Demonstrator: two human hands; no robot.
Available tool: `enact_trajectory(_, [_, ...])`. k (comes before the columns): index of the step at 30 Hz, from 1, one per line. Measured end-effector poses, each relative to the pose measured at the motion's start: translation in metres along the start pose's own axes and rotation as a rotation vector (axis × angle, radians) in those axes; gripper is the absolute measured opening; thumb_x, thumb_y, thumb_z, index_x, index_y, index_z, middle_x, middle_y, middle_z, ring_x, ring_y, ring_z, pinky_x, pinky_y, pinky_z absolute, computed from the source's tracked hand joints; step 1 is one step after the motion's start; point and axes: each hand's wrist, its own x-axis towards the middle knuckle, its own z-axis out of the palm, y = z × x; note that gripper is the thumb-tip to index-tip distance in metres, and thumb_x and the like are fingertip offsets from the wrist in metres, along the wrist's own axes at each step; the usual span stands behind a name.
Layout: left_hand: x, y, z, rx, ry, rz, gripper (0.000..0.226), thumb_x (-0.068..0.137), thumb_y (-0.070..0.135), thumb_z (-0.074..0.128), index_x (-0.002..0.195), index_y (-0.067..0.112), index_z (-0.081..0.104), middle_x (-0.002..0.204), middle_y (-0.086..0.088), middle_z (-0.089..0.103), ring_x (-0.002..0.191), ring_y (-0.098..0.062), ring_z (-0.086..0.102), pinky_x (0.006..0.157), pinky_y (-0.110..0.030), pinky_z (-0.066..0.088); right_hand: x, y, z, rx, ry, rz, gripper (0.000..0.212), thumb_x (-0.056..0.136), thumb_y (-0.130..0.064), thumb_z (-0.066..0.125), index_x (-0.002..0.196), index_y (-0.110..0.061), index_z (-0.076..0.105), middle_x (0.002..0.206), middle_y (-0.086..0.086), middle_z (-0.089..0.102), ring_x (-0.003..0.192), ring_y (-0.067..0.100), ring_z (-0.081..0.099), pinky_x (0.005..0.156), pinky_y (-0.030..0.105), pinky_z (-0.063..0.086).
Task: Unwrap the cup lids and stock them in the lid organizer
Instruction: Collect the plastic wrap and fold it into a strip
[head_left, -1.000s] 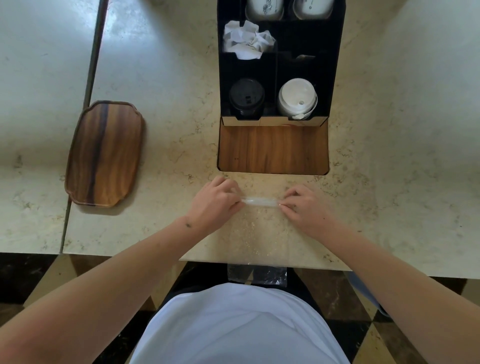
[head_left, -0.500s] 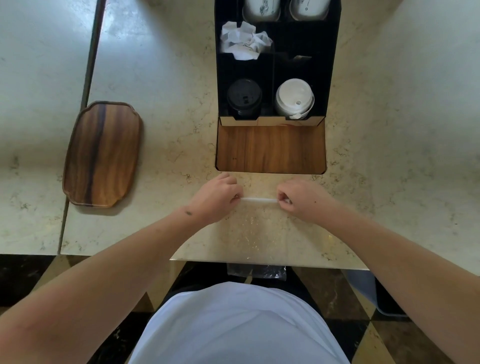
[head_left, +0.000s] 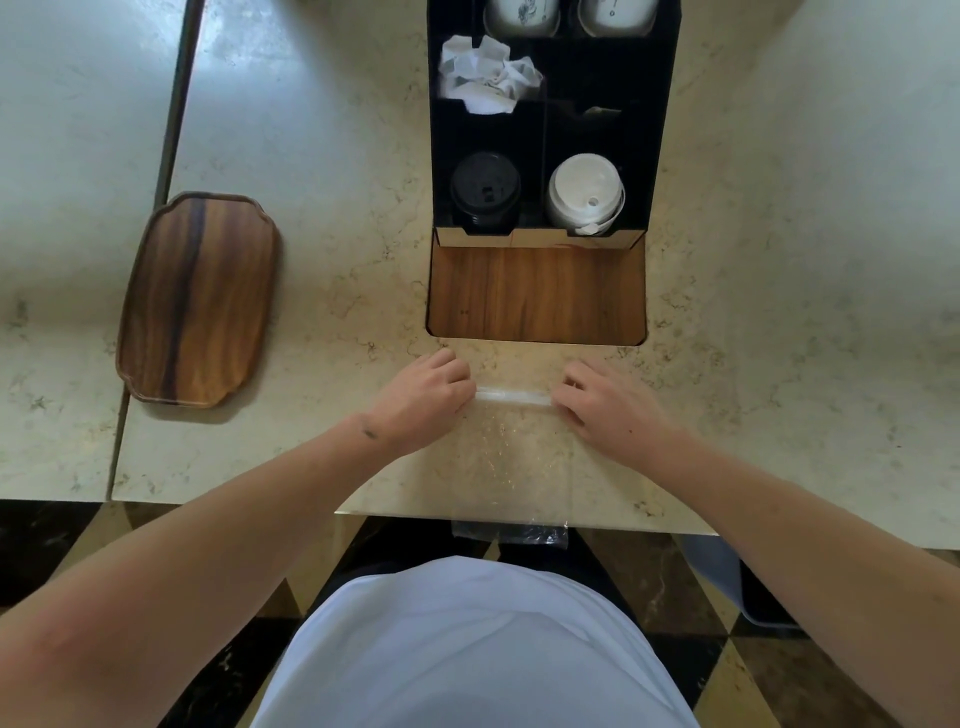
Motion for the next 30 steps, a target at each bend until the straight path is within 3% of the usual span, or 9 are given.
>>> enact_trajectory(3, [0.0, 0.003, -0.001, -0.045, -0.015, -0.052, 0.018, 0.098, 0.016, 0.061, 0.091, 0.006, 0.075, 0.098, -0.007, 0.064, 0.092, -0.025, 0.055, 0.083, -0.041, 0.053, -0.007, -0.003, 0.009, 0.084, 0.024, 0.06, 0.006, 0.084, -0.006, 0.075, 0.081, -0.007, 0.07, 0.088, 0.008, 0.061, 0.078, 0.018, 0.051, 0.068, 0.025, 0.033])
enact_trajectory(8, [0.004, 0.011, -0.004, -0.105, 0.002, -0.19, 0.022, 0.097, 0.028, 0.065, 0.095, 0.01, 0.078, 0.1, -0.004, 0.064, 0.097, -0.023, 0.054, 0.086, -0.037, 0.053, -0.003, -0.005, 0.017, 0.23, 0.018, 0.211, 0.011, 0.092, -0.014, 0.069, 0.086, -0.007, 0.074, 0.094, 0.006, 0.062, 0.083, 0.018, 0.055, 0.072, 0.03, 0.049])
enact_trajectory(12, [0.01, 0.009, -0.006, -0.156, -0.028, -0.345, 0.013, 0.094, 0.024, 0.069, 0.091, 0.011, 0.067, 0.099, -0.003, 0.065, 0.101, -0.023, 0.055, 0.086, -0.036, 0.05, 0.015, -0.007, 0.012, 0.267, -0.075, 0.338, 0.013, 0.094, -0.026, 0.066, 0.083, -0.021, 0.062, 0.088, -0.006, 0.056, 0.084, 0.013, 0.051, 0.065, 0.016, 0.033])
enact_trajectory(15, [0.02, 0.017, -0.007, -0.182, -0.117, -0.359, 0.011, 0.095, 0.022, 0.068, 0.101, 0.015, 0.064, 0.102, 0.0, 0.067, 0.101, -0.021, 0.054, 0.083, -0.031, 0.046, 0.01, -0.003, 0.0, 0.263, -0.154, 0.361, 0.011, 0.091, -0.024, 0.067, 0.099, -0.016, 0.065, 0.095, -0.002, 0.062, 0.089, 0.017, 0.057, 0.073, 0.029, 0.045])
enact_trajectory(18, [0.022, 0.014, -0.004, -0.17, -0.18, -0.367, 0.011, 0.097, 0.022, 0.065, 0.106, 0.016, 0.068, 0.104, 0.0, 0.065, 0.101, -0.019, 0.052, 0.083, -0.029, 0.044, 0.012, -0.005, -0.005, 0.23, -0.217, 0.348, 0.011, 0.094, -0.027, 0.065, 0.101, -0.018, 0.068, 0.099, -0.002, 0.06, 0.092, 0.017, 0.054, 0.078, 0.03, 0.044])
enact_trajectory(22, [0.023, 0.011, -0.007, -0.119, -0.21, -0.297, 0.01, 0.097, 0.019, 0.063, 0.1, 0.015, 0.072, 0.1, -0.001, 0.063, 0.1, -0.021, 0.053, 0.084, -0.033, 0.048, 0.014, -0.004, -0.004, 0.196, -0.211, 0.29, 0.006, 0.096, -0.023, 0.061, 0.094, -0.019, 0.065, 0.094, -0.004, 0.058, 0.09, 0.017, 0.054, 0.071, 0.025, 0.034])
enact_trajectory(24, [0.018, 0.014, -0.007, -0.044, -0.17, -0.176, 0.007, 0.096, 0.013, 0.063, 0.095, 0.012, 0.07, 0.095, -0.002, 0.065, 0.093, -0.021, 0.053, 0.083, -0.036, 0.051, 0.009, -0.005, -0.002, 0.137, -0.152, 0.198, 0.007, 0.094, -0.018, 0.06, 0.088, -0.018, 0.063, 0.089, -0.002, 0.059, 0.086, 0.017, 0.054, 0.069, 0.024, 0.03])
enact_trajectory(27, [0.001, 0.019, -0.002, 0.121, -0.111, 0.041, 0.013, 0.082, -0.007, 0.066, 0.086, 0.006, 0.066, 0.086, -0.009, 0.064, 0.081, -0.026, 0.056, 0.075, -0.039, 0.053, -0.001, -0.01, 0.008, 0.019, -0.038, 0.029, 0.012, 0.087, -0.007, 0.064, 0.078, -0.013, 0.061, 0.083, 0.004, 0.059, 0.078, 0.019, 0.051, 0.066, 0.031, 0.041])
enact_trajectory(30, [-0.008, 0.017, 0.002, 0.164, -0.04, 0.105, 0.016, 0.078, -0.01, 0.068, 0.085, 0.003, 0.069, 0.085, -0.01, 0.064, 0.08, -0.029, 0.057, 0.075, -0.041, 0.053, -0.01, -0.009, 0.021, 0.063, 0.028, -0.001, 0.01, 0.086, -0.003, 0.068, 0.08, -0.009, 0.063, 0.091, 0.007, 0.062, 0.084, 0.022, 0.051, 0.067, 0.034, 0.047])
